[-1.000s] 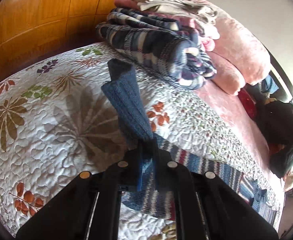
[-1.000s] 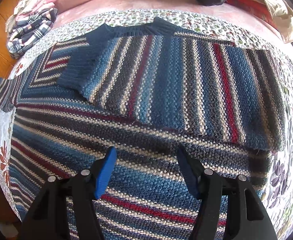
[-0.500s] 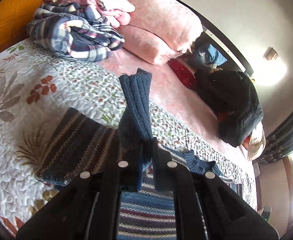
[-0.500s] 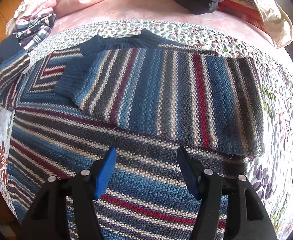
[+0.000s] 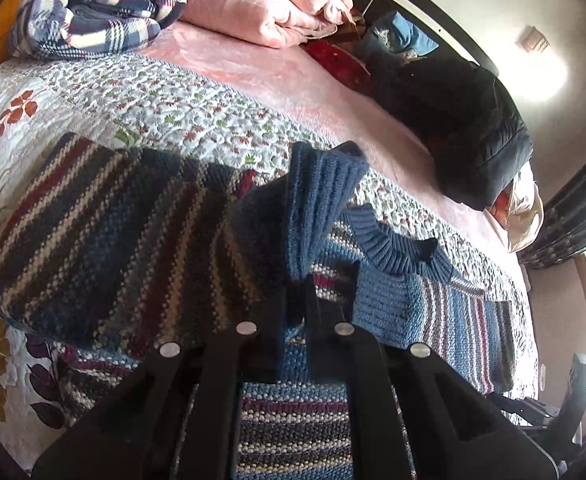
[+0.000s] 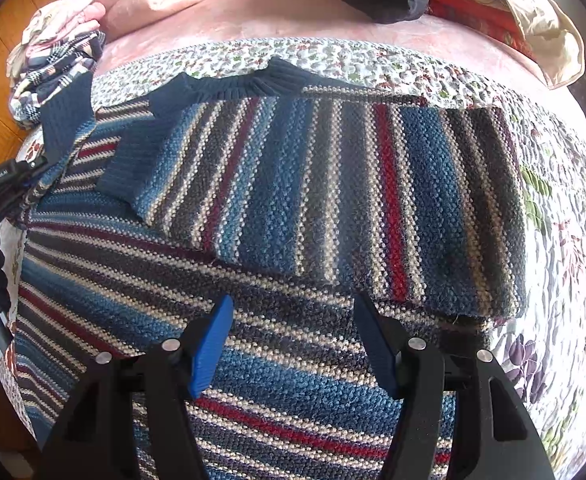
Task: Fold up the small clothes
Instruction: 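Lift the sleeve with the left tool and fold it across the body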
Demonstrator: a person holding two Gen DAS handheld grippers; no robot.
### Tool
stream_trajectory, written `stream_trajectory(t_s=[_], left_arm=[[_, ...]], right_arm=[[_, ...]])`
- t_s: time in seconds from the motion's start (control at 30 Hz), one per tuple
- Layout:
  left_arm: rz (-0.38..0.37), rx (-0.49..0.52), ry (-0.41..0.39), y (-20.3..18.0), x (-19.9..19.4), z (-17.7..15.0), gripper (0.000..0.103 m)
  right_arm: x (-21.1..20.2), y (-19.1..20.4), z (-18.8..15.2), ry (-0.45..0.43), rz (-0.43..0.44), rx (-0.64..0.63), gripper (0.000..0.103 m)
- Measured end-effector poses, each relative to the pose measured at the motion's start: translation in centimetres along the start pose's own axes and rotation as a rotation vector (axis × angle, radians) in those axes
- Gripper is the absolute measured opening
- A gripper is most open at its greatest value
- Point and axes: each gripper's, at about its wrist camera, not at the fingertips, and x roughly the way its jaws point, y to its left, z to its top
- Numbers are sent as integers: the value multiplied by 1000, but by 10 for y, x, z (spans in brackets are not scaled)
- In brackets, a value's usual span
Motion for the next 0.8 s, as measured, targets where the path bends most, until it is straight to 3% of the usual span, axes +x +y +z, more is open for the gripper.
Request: stream_trajectory(t_s=[0.2,0.3,0.47,0.53,0.63,0.8], left_arm=[[12,20,83,7,16,-18,7],[-22,45,106,9,8,-25,10],[-91,58,55,21,-37,-25,13],[-63,53,6,32,-53,-14,13],[53,69,-32,50,-61,6,13],[164,71,99,81,-28,20,13]], right_arm=[[3,2,1,7,10,5,63],[4,5,4,9,14,1,63],[3,13,11,9,46,0,63],[1,19,16,5,65,-4,63],[1,30,26,2,102,-1,63],[3,56,44,4,154,-15,63]])
